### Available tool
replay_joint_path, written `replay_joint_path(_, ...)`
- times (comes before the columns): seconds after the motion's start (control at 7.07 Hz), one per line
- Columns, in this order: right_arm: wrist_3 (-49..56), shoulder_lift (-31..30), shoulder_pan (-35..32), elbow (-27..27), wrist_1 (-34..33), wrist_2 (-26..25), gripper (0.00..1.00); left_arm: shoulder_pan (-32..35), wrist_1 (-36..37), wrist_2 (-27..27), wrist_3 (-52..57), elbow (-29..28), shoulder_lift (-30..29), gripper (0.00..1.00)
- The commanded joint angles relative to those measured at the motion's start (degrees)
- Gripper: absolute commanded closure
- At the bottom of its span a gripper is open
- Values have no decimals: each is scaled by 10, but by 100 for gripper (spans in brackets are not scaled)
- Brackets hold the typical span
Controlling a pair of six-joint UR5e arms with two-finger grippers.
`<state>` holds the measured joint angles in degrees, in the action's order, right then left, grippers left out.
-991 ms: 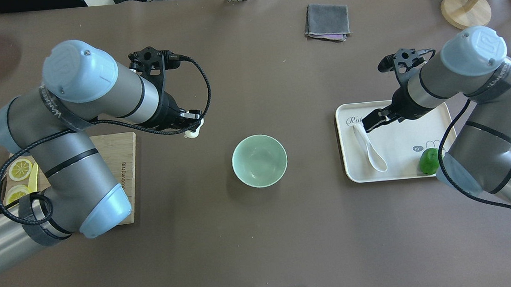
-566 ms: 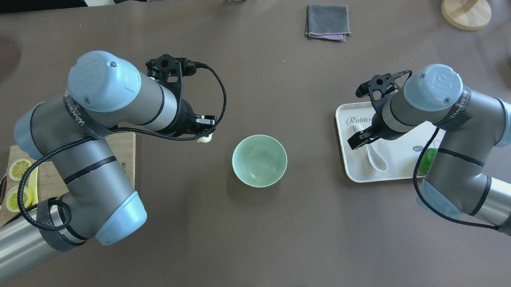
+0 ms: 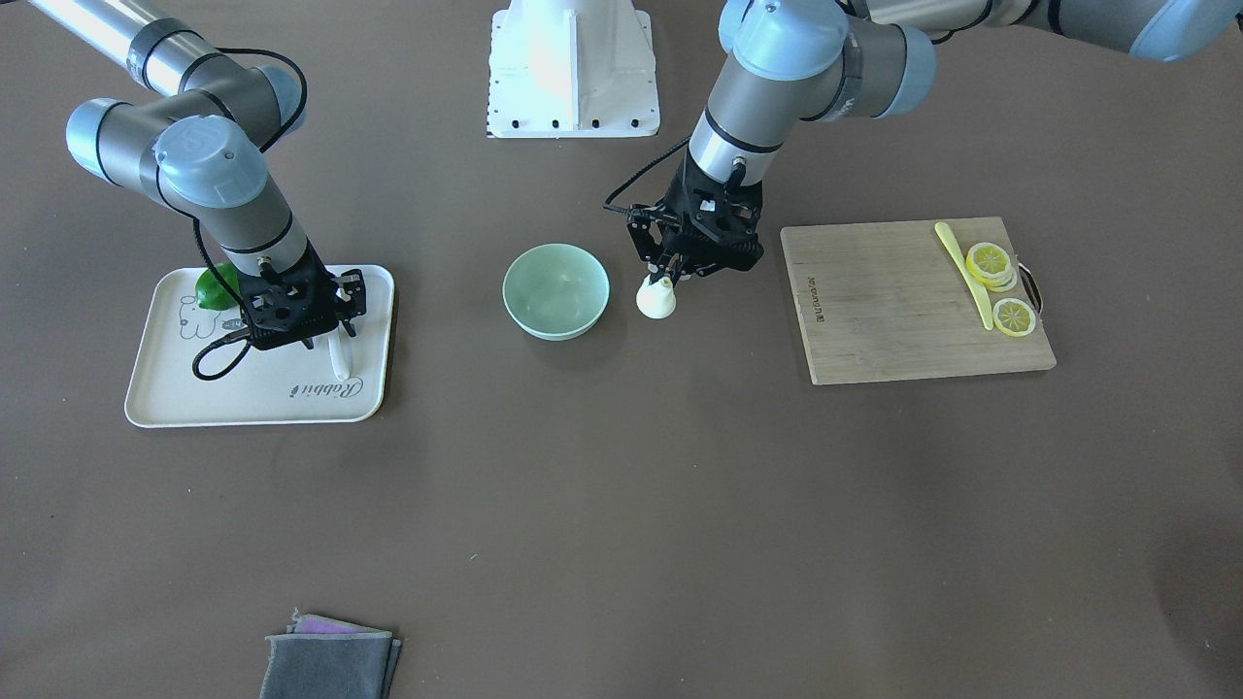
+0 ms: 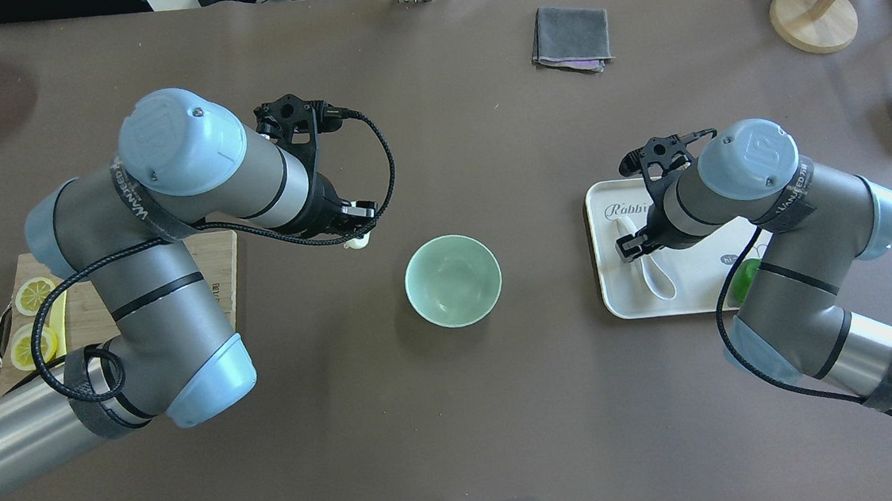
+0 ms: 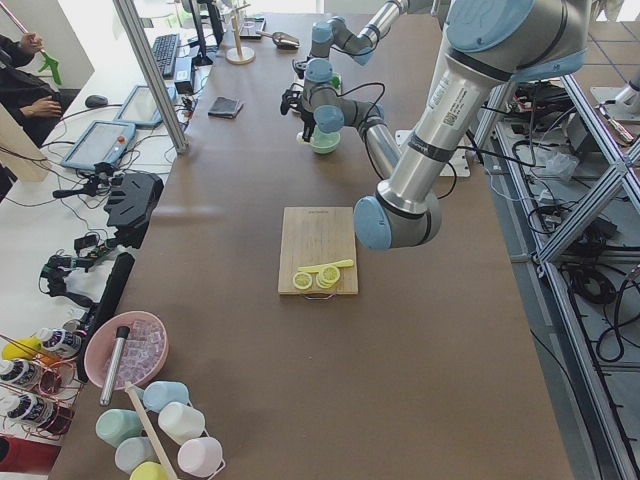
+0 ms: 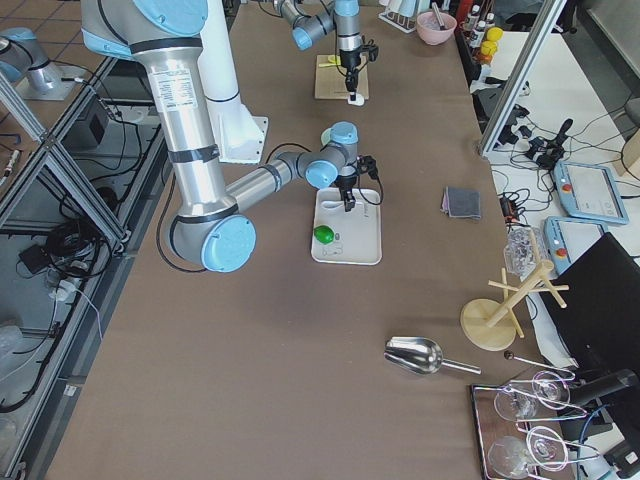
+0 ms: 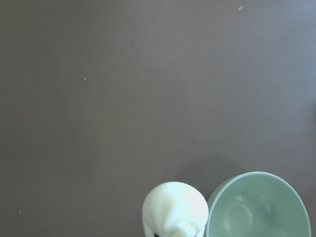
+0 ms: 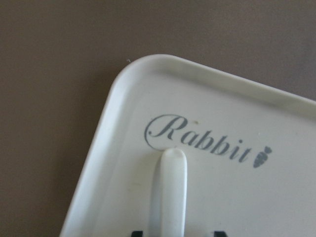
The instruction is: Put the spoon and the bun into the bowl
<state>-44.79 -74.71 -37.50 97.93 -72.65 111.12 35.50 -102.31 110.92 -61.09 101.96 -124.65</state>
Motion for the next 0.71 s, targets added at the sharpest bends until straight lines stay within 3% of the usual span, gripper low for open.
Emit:
replay_joint_path(0.0,-13,1,1,3,0,1,100,-1,0,0,0,-1,0,100)
replay_joint_path(0.28,-15,15,-13,8,-13,9,100,-5,-1,-15,0,-11,-7,100)
replay_joint_path(0.57,-16,50,-45,38,-82,53,100,-37,-1,-45,-22,-20,-24,100)
